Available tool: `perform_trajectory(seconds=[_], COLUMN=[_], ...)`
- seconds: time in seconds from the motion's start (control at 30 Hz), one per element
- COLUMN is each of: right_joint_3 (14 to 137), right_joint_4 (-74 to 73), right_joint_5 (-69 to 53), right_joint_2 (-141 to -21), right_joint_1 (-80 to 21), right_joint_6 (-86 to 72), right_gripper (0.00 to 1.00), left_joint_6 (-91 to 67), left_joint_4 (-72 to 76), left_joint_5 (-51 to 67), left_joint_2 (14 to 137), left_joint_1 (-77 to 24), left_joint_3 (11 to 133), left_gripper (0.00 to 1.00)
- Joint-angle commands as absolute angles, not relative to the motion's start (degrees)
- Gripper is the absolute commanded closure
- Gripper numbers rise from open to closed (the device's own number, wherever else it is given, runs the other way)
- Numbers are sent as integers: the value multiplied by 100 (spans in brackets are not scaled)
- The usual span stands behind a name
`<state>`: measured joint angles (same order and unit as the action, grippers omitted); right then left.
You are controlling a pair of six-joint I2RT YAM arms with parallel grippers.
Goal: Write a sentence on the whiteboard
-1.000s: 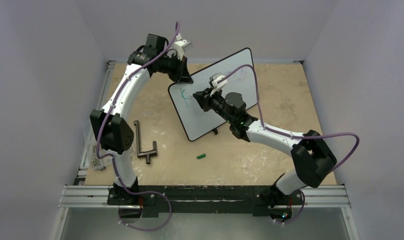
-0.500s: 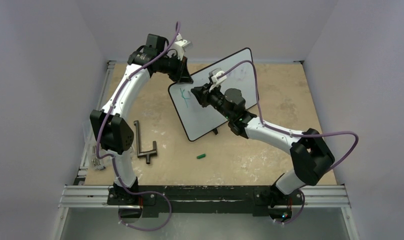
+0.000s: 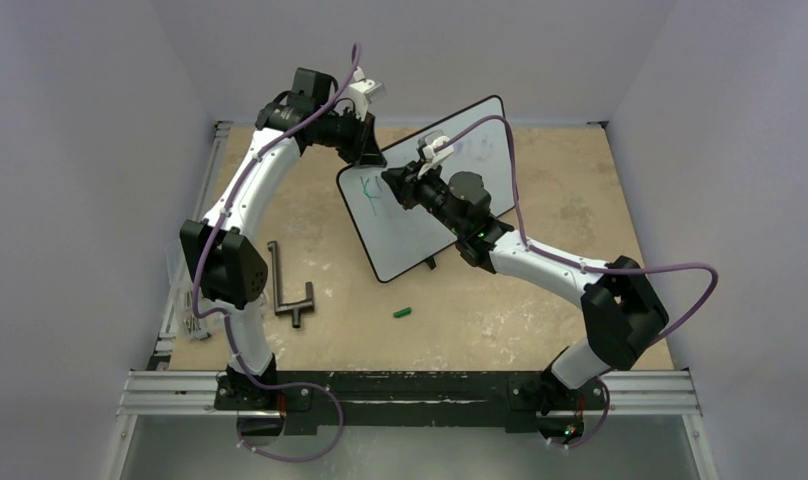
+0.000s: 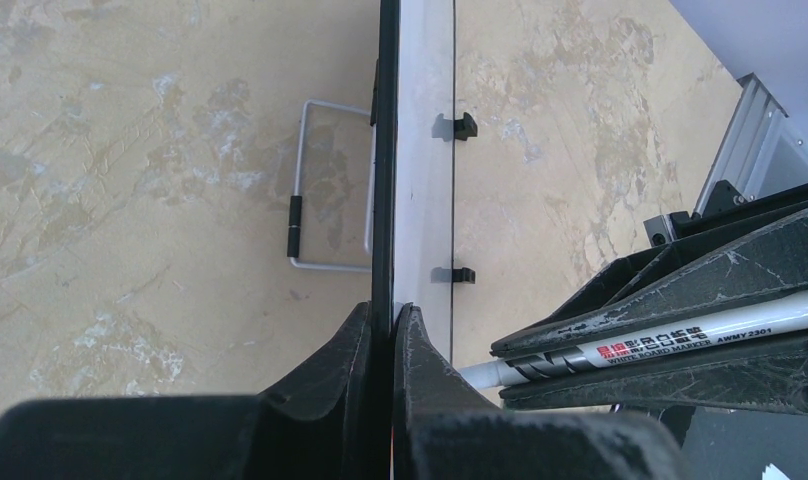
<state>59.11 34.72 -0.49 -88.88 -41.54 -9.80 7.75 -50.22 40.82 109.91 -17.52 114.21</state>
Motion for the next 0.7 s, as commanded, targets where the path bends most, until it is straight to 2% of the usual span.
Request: perform_trajectory(seconds=[0.0, 0.47, 0.67], right_joint_3=[5967, 5439, 5302], right_joint_4=[3469, 3608, 3730], right_joint_5=[97, -306, -358], right_joint_2=[-8820, -8280, -8221], right_joint_1=[-4121, -4122, -4115], right_joint_6=[-908, -1108, -1196], right_gripper=[100, 100, 100], left_joint_6=[1401, 1172, 1069], left_joint_4=[-5845, -5679, -5770], left_joint_5=[3045, 3112, 3116], left_joint_2=[11195, 11169, 11298], left_joint_1=[-2004, -1811, -1819], left_joint_3=[11135, 11111, 11628], left_gripper=[100, 100, 100])
